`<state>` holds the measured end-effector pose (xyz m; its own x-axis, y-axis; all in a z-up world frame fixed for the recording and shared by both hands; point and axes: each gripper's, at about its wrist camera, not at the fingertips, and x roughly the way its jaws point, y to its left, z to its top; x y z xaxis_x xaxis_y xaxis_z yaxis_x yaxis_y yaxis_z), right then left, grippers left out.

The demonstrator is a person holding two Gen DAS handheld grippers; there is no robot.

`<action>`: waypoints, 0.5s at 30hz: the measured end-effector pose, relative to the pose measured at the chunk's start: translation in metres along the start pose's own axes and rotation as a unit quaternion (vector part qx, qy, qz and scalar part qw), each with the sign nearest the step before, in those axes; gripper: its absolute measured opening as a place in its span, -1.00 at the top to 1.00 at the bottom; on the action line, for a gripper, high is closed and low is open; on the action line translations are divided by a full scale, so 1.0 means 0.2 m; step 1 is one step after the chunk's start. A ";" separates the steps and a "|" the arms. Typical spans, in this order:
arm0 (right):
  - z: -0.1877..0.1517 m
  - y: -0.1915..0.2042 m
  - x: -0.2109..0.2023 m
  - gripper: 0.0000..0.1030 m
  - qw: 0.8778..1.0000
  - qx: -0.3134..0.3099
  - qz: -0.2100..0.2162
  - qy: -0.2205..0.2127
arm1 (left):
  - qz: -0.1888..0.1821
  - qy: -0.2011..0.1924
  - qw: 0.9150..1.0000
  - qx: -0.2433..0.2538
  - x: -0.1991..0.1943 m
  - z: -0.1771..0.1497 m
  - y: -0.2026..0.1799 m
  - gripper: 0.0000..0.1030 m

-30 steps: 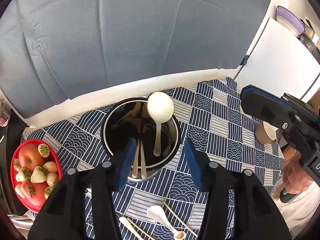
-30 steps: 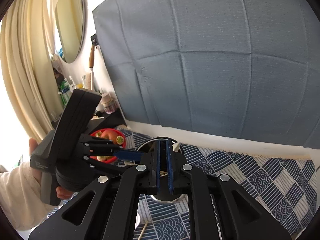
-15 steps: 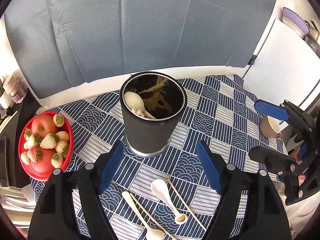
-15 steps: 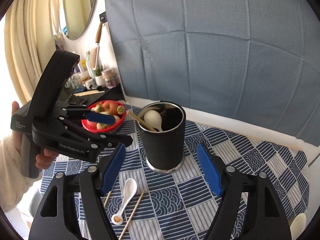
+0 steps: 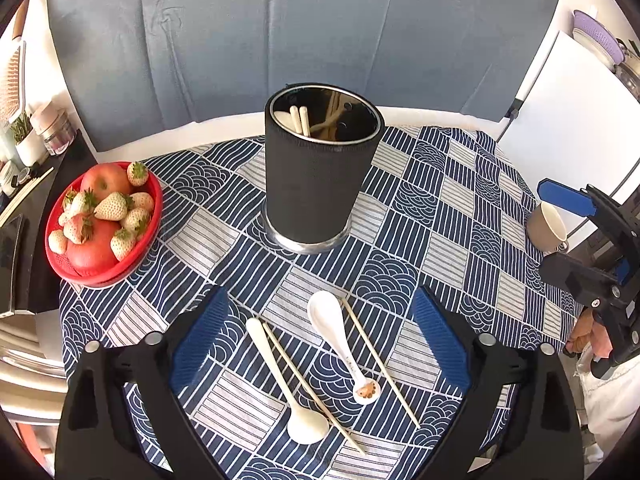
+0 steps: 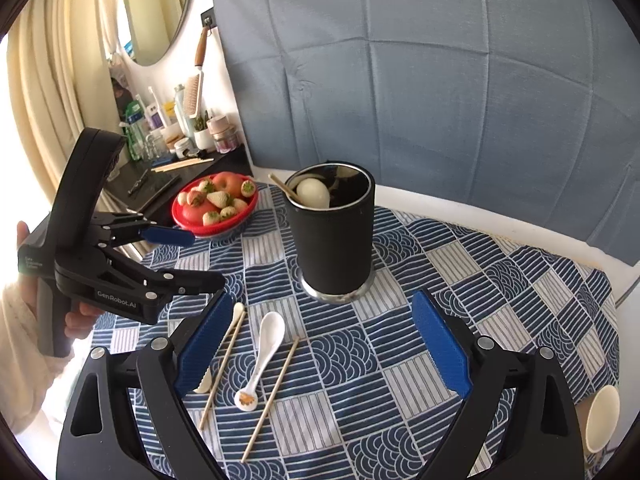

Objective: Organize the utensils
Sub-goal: 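Move the left tool down toward the white ceramic soup spoon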

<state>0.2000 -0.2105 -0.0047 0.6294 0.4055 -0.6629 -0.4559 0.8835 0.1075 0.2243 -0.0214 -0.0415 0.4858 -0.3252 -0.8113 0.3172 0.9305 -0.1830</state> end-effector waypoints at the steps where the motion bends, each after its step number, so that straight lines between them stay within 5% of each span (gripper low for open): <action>1: -0.01 0.00 -0.01 -0.68 1.000 -0.001 0.003 0.004 | -0.007 0.002 1.000 -0.002 0.00 -0.02 0.00 -0.83; 15: -0.14 0.06 -0.02 -0.70 0.999 0.006 -0.033 0.029 | -0.020 0.036 0.999 0.009 0.14 -0.10 0.08 -0.84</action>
<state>0.1737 -0.2079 -0.0219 0.6209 0.3322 -0.7100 -0.4068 0.9108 0.0703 0.2281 -0.0123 -0.0786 0.4124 -0.3485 -0.8417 0.3498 0.9137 -0.2069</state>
